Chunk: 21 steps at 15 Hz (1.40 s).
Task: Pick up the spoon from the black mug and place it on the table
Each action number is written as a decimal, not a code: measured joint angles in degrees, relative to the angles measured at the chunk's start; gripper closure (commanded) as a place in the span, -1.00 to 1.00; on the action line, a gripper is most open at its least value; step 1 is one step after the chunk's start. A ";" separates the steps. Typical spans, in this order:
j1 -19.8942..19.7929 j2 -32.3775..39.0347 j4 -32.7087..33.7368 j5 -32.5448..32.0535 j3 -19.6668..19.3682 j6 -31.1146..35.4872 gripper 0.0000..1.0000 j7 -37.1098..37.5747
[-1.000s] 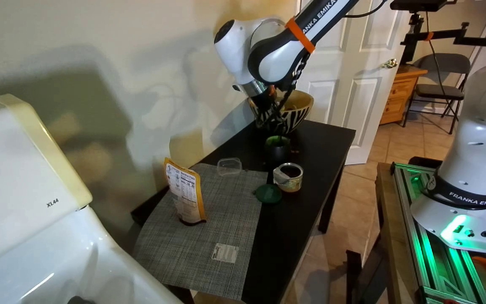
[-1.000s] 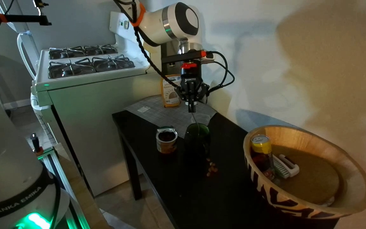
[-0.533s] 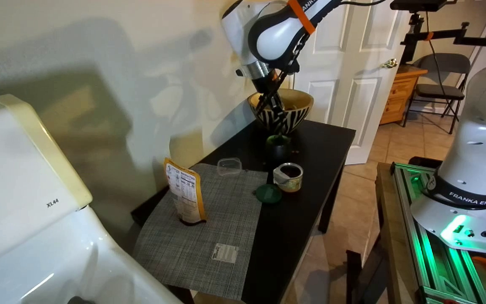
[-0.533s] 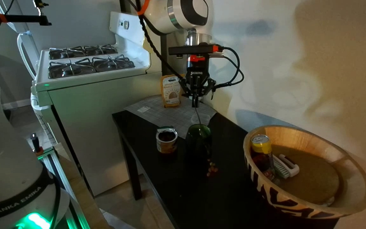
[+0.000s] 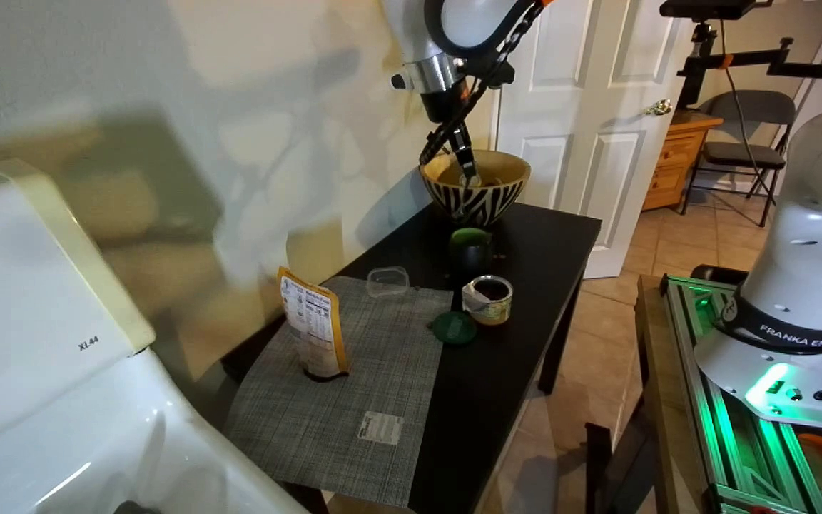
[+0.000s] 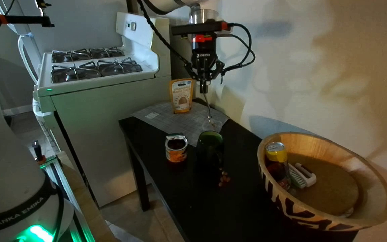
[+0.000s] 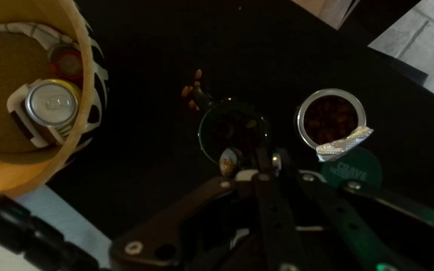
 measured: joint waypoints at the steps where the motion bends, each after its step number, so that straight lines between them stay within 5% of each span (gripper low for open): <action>1: 0.78 -1.01 0.02 -0.11 0.72 -0.03 0.96 0.00; 4: 4.17 -1.65 0.15 -2.60 4.09 0.01 0.96 2.12; 9: 9.47 5.05 0.33 -15.94 8.46 0.94 0.96 15.08; 15: 12.55 17.04 1.98 -28.33 8.43 1.64 0.96 29.35; 21: 14.14 23.39 4.99 -29.26 8.07 0.06 0.96 36.81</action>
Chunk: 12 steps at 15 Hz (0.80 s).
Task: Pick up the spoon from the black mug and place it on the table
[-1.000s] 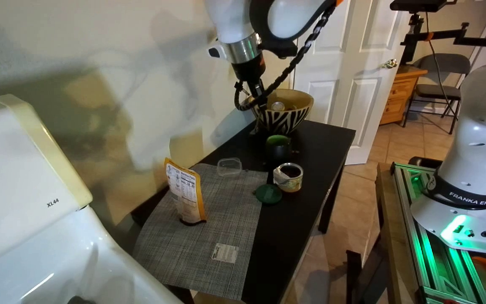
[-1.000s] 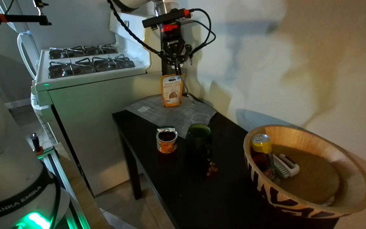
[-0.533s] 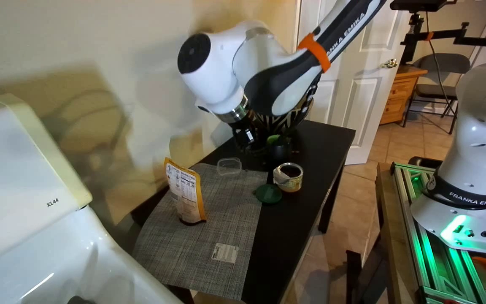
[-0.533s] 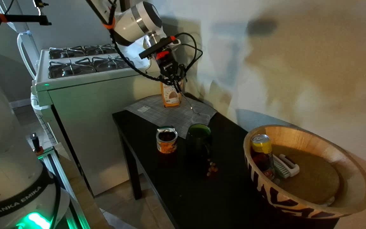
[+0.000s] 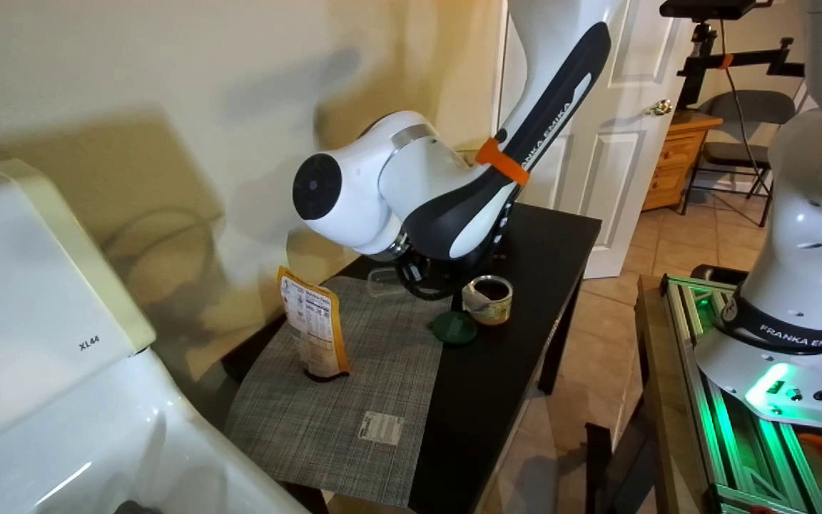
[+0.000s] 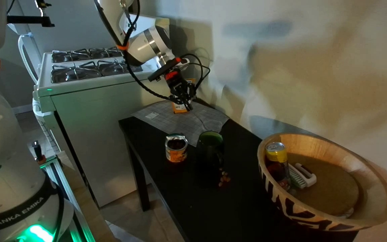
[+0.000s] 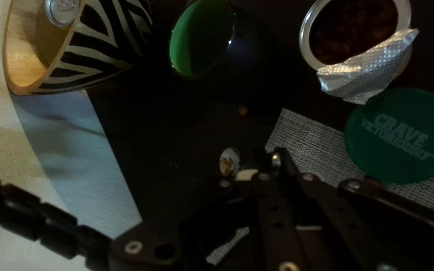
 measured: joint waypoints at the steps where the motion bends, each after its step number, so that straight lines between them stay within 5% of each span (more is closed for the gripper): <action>1: 0.21 0.79 0.60 0.02 -0.13 -0.64 0.34 0.64; 2: 0.30 1.67 1.24 0.13 -0.27 -1.18 0.32 0.89; 7: 0.19 4.27 3.87 1.48 -0.95 -1.32 -0.40 0.85; 11: -1.89 0.01 3.57 8.20 -0.84 1.89 -1.00 -5.32; 12: -2.93 -2.42 2.46 9.84 -0.85 3.81 -1.00 -7.90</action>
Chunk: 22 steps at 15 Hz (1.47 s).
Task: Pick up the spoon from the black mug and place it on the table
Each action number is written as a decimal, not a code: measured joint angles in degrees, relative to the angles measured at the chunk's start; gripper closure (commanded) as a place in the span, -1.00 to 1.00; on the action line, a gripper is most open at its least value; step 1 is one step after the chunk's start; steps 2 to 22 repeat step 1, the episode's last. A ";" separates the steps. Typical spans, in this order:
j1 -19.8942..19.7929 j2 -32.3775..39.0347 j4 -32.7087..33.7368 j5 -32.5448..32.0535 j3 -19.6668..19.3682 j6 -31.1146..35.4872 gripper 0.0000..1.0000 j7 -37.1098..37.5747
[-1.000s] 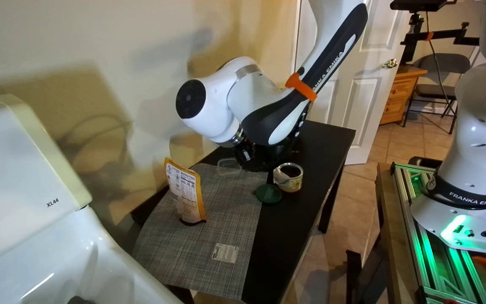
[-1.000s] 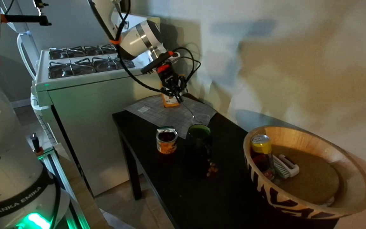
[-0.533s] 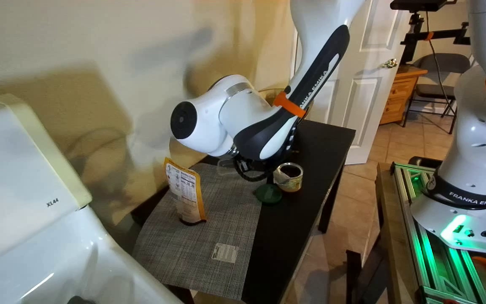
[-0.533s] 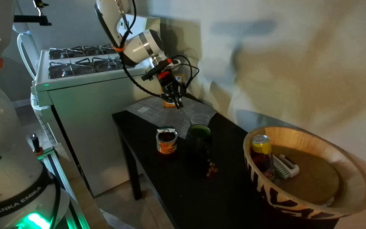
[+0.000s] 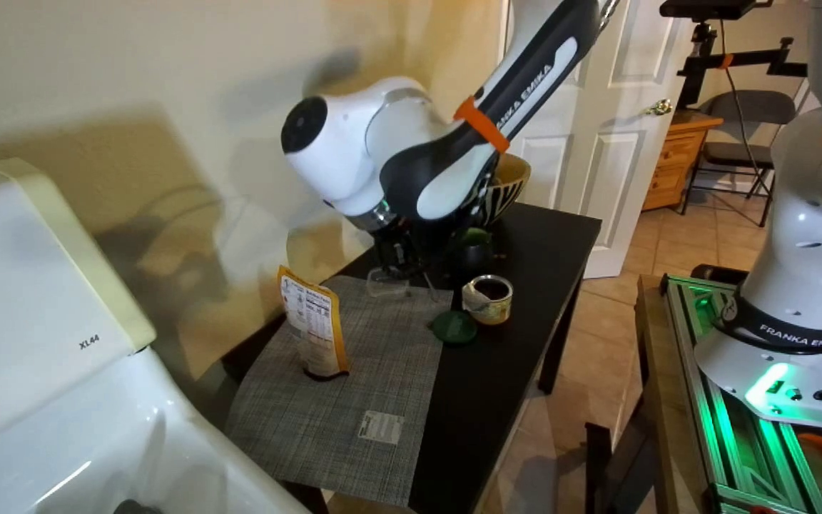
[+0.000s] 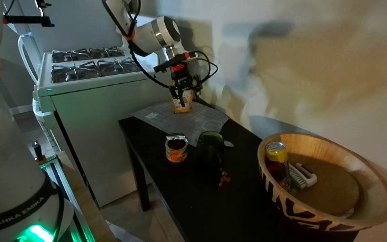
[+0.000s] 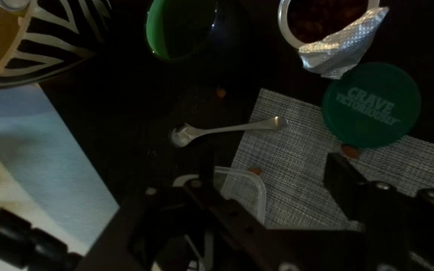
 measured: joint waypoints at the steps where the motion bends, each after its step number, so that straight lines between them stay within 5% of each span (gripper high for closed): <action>1: -1.24 -3.07 -1.70 1.14 -0.04 2.43 -0.78 -2.98; 22: -1.24 -3.07 -1.70 1.14 -0.04 2.43 -0.78 -2.98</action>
